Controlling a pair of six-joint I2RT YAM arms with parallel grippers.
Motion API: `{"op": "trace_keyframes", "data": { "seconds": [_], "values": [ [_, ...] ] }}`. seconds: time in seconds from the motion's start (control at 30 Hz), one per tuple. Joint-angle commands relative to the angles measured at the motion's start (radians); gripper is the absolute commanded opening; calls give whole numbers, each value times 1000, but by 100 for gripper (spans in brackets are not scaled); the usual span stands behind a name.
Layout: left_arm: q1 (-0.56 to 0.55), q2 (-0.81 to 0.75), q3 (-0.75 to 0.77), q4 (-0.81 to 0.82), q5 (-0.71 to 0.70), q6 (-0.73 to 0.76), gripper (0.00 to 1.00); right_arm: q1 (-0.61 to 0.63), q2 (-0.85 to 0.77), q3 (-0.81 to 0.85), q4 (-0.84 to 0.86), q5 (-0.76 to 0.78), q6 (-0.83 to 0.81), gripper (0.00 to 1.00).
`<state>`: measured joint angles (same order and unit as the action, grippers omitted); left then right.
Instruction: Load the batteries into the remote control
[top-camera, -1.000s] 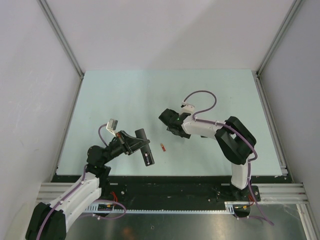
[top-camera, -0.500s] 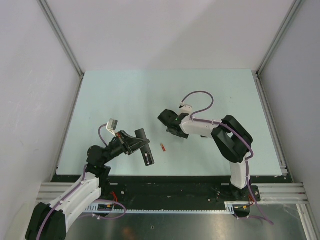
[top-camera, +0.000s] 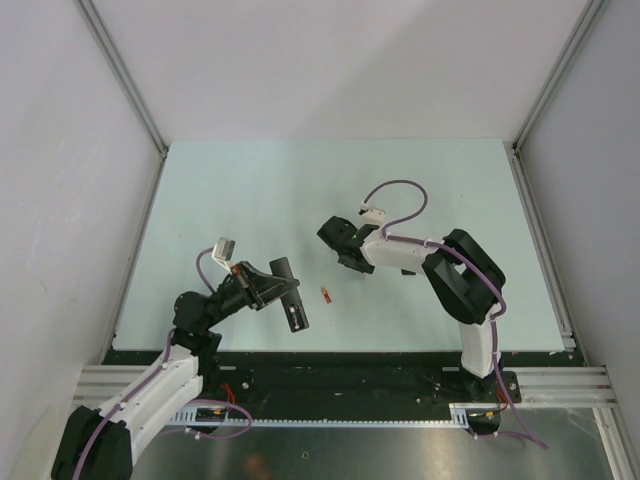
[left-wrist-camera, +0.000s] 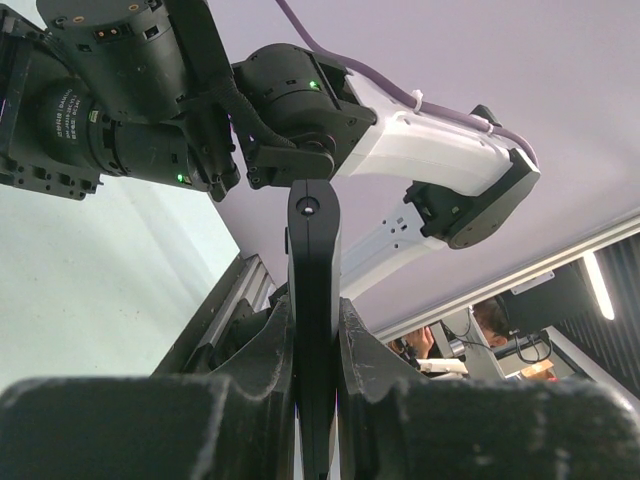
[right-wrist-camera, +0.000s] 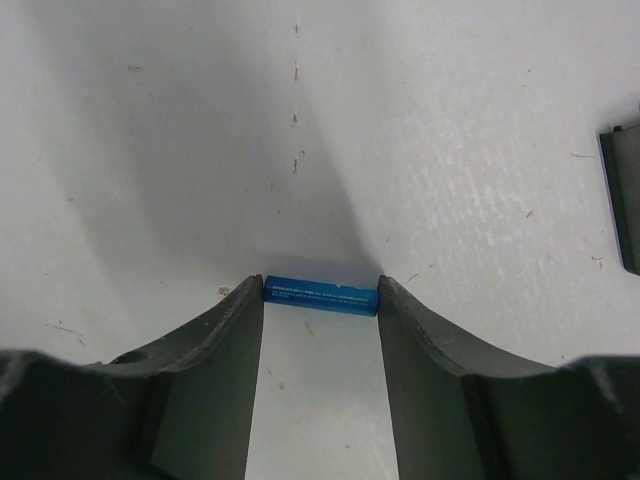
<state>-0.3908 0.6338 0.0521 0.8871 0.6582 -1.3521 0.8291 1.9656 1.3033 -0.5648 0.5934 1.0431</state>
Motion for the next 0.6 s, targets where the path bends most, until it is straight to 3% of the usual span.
{"op": "trace_keyframes", "data": {
  "seconds": [0.0,0.1,0.23,0.37,0.57],
  "values": [
    [-3,-11,-209,27,-6,16,0,5,21,24,9,-13,-11,46],
    [-3,-16,-209,26,-2,13,0,22,1,8,34,-14,-83,39],
    [-5,-28,-213,27,3,10,0,33,-69,-24,94,-20,-343,31],
    [-5,-37,-222,26,4,8,0,48,-149,-61,144,-64,-757,21],
    [-5,-45,-219,26,12,22,0,-24,-209,-147,236,-323,-1099,17]
  ]
}}
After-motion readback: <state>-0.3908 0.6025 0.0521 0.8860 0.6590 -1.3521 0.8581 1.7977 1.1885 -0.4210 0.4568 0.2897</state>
